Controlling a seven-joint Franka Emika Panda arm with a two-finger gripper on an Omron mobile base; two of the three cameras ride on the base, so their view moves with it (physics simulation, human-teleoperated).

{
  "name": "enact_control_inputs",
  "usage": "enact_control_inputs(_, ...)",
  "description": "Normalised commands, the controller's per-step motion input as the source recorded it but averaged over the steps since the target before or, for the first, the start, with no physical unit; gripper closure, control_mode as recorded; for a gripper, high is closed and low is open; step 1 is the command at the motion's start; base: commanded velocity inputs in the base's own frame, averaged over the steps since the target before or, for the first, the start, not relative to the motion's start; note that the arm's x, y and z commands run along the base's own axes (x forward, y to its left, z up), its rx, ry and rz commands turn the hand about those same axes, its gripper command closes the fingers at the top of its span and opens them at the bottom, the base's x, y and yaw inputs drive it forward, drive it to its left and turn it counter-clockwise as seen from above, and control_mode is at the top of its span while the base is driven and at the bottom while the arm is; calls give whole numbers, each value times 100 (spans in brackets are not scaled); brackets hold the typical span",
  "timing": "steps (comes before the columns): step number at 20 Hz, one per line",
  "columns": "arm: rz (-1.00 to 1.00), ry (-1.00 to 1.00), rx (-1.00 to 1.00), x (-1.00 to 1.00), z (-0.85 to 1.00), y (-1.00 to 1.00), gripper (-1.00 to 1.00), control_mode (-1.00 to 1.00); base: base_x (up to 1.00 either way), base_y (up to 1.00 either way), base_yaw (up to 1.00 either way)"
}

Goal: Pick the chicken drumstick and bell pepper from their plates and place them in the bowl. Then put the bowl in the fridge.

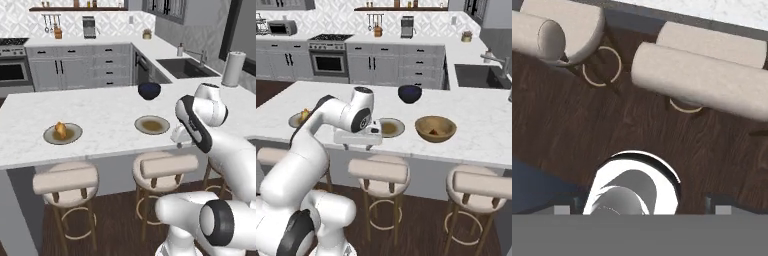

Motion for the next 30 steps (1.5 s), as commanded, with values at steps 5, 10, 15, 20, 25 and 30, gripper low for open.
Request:
enact_control_inputs(5, 0, 0, 0, 0, 0, 0, -100, 100, -3, 100, -3)
enact_control_inputs(10, 0, 0, 0, 0, 0, 0, -100, 100, 99, 48, -5)
enact_control_inputs(15, 0, 0, 0, 0, 0, 0, -100, 100, 100, 25, -5)
enact_control_inputs(20, 1, 1, 0, 19, 0, 2, -100, -100, 80, 0, 0)
enact_control_inputs(25, 14, 0, 0, 18, 0, 75, -100, -100, 0, 0, 0)
enact_control_inputs(30, 11, 0, -3, 3, 0, 100, -100, -100, 0, 0, 0)
